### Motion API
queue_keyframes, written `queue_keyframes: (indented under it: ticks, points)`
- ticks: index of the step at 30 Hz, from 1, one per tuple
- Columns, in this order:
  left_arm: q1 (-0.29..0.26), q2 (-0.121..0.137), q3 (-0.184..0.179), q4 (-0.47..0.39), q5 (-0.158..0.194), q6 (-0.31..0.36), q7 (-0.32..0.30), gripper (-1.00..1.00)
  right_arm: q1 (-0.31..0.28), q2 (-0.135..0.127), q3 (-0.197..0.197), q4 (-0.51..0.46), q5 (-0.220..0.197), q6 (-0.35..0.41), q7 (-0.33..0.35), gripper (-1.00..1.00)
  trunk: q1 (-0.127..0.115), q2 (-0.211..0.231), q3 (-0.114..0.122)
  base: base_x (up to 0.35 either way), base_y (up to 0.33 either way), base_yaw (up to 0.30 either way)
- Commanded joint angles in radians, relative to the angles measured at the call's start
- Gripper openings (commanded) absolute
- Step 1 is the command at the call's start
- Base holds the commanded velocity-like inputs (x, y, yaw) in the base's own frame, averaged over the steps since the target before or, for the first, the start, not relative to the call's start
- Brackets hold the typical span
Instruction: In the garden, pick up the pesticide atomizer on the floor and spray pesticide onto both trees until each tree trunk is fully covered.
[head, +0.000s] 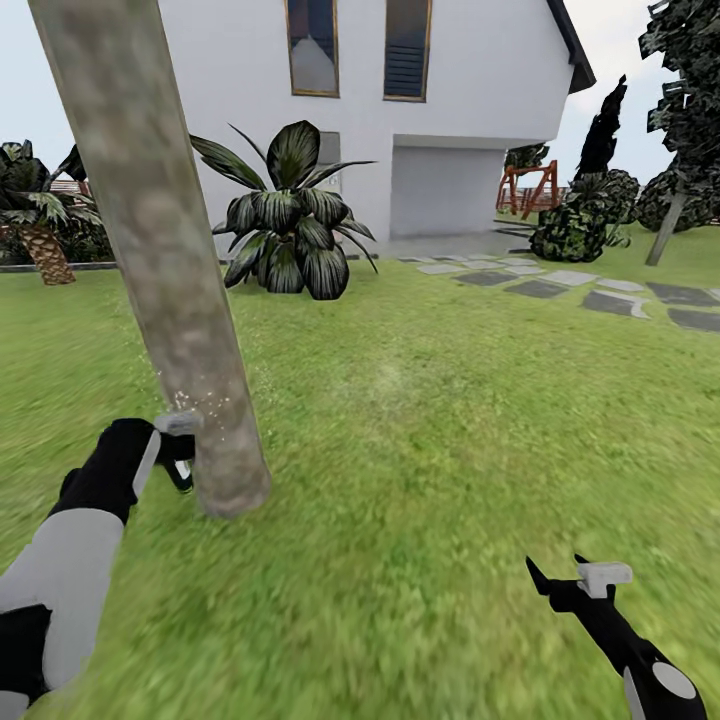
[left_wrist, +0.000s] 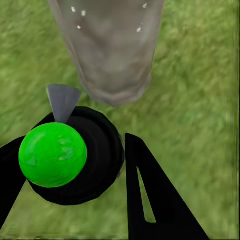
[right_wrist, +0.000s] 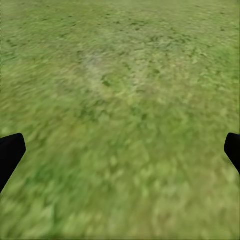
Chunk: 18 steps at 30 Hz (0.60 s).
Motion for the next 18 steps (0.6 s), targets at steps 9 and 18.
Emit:
queue_keyframes:
  ticks: [9,18]
  points:
    - [-0.040,0.008,-0.011,-0.022,-0.011,0.058,-0.035,-1.00,-0.001,0.000,-0.006,0.001,0.011,-0.007,0.004,1.00,0.000,0.000,-0.001,-0.016,0.000,0.000]
    - [-0.206,0.063,-0.008,-0.119,-0.012,0.140,-0.085,-1.00,-0.001,-0.001,-0.007,0.000,0.011,-0.007,0.004,1.00,0.000,0.000,-0.001,-0.069,0.000,0.000]
